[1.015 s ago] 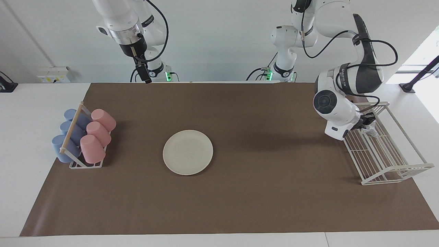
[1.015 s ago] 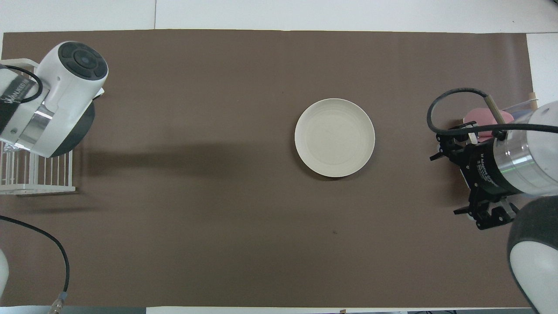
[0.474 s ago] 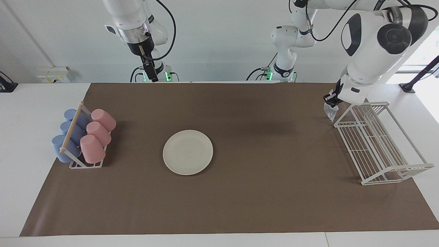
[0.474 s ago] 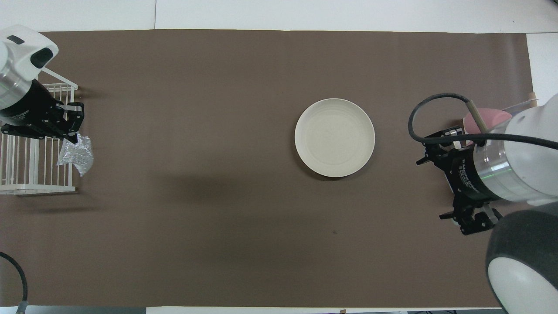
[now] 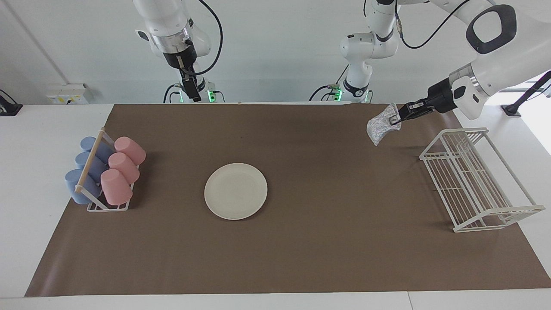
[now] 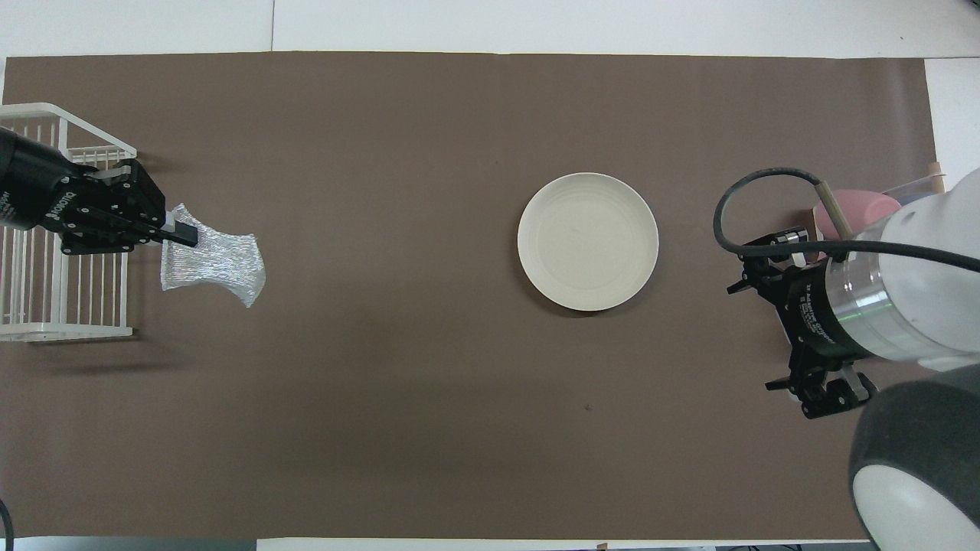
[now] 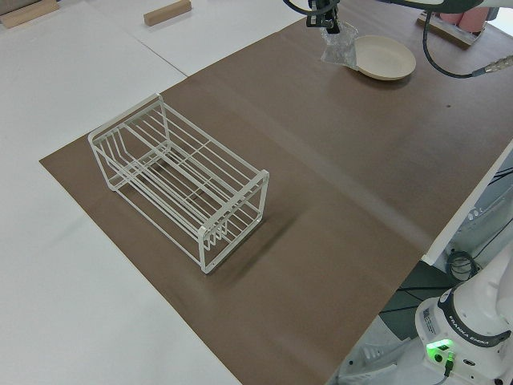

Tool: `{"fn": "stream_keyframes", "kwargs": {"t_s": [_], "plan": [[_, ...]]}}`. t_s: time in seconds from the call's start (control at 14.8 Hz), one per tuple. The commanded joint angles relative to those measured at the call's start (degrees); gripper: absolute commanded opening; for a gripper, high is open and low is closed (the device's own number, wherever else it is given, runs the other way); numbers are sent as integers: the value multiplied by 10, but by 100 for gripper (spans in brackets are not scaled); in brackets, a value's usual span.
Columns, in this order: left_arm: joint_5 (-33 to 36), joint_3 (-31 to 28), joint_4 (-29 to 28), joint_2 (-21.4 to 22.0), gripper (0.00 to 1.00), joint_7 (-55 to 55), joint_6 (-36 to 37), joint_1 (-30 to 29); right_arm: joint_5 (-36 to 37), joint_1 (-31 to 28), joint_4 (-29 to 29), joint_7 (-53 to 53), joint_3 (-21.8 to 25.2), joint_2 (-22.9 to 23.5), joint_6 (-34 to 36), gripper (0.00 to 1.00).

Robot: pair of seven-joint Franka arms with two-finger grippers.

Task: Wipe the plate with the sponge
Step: 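Grasp the clear scrubber with the left gripper and pull it out, then carry the scrubber toward the center while the right gripper approaches it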

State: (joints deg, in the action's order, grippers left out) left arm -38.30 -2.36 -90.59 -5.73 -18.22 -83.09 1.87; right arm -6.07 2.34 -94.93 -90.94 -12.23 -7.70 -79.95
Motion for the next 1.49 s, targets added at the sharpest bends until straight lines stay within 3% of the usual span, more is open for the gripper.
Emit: {"fn": "stream_keyframes", "kwargs": {"t_s": [0.0, 0.27, 0.54, 0.81, 1.01, 1.29, 1.42], "plan": [[-98, 1, -162, 92, 0, 22, -79, 7, -9, -3, -15, -3, -2, -14, -2, 100], [-234, 6, -286, 150, 0, 74, -126, 30, -10, -2, -17, -11, -3, -21, -7, 100], [-330, 6, -353, 164, 0, 158, -113, 43, -24, -2, -22, -52, -18, -22, -35, 100], [-425, 7, -417, 164, 0, 250, -111, 77, -32, -2, -22, -160, -88, -20, -88, 100], [-483, 6, -427, 160, 0, 289, -114, 116, -32, -1, -23, -238, -132, -12, -121, 100], [-494, 6, -441, 164, 0, 303, -114, 141, -67, -1, -44, -338, -178, -7, -196, 100], [-495, 6, -443, 165, 0, 304, -117, 151, -70, 36, -73, -385, -198, -8, -233, 100]]}}
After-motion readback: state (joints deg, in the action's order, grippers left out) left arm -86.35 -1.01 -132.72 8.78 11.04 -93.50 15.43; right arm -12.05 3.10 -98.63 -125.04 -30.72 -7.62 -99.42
